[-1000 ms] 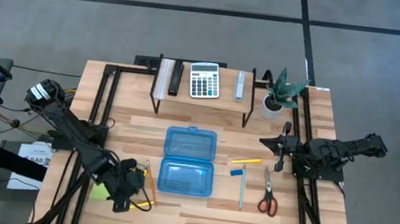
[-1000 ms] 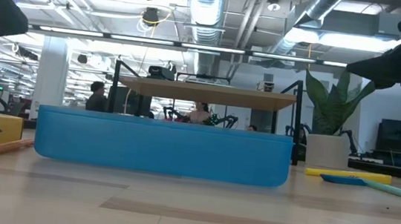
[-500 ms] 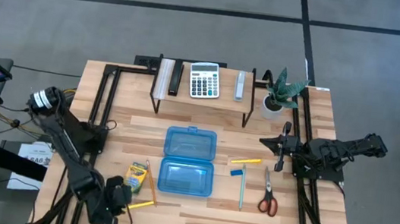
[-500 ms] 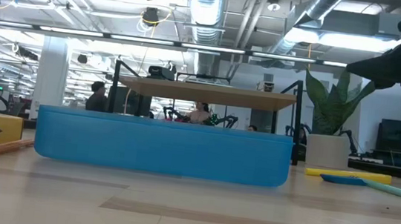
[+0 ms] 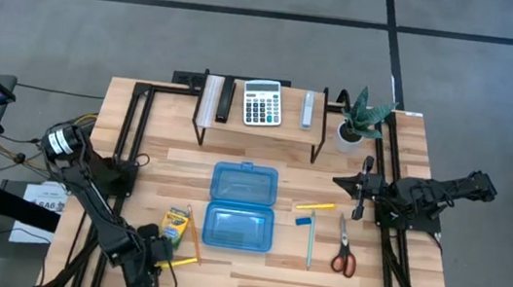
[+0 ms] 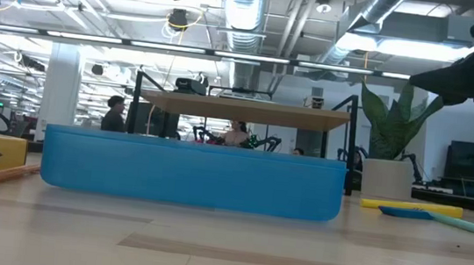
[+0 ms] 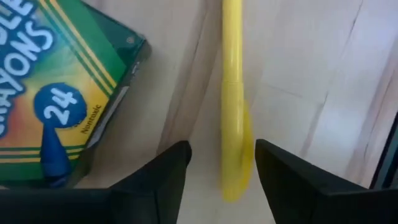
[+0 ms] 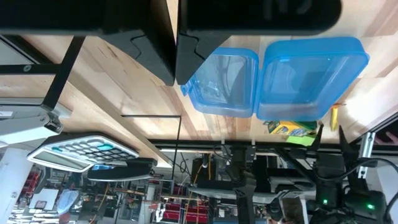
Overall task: Pack school essentials
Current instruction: Put the bottom yellow pen into the supply box
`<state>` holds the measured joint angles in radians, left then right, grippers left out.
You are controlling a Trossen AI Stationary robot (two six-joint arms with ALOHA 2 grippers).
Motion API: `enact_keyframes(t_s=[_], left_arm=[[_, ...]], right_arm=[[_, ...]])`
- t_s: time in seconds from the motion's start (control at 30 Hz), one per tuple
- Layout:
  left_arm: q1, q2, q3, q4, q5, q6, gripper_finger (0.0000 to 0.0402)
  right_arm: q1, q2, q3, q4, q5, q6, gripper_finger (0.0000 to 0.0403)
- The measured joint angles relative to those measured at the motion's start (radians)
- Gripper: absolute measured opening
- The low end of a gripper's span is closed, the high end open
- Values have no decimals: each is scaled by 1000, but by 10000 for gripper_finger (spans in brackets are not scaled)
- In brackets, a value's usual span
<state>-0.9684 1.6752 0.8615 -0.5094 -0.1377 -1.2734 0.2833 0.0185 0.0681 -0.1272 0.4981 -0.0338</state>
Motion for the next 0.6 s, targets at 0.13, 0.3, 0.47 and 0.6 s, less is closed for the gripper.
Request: enact_keyframes(t_s=[0.13, 0.3, 0.47, 0.6], left_arm=[[7, 23, 2, -10, 24, 4, 158], [7, 37, 2, -20, 36, 31, 117], [15, 32, 0, -26, 37, 41, 66], [23, 31, 0, -26, 47, 59, 29]], right_arm=[[0, 0, 0, 0, 0, 0, 33], [0, 0, 0, 0, 0, 0, 33], [0, 0, 0, 0, 0, 0, 33], [0, 0, 0, 0, 0, 0, 33]])
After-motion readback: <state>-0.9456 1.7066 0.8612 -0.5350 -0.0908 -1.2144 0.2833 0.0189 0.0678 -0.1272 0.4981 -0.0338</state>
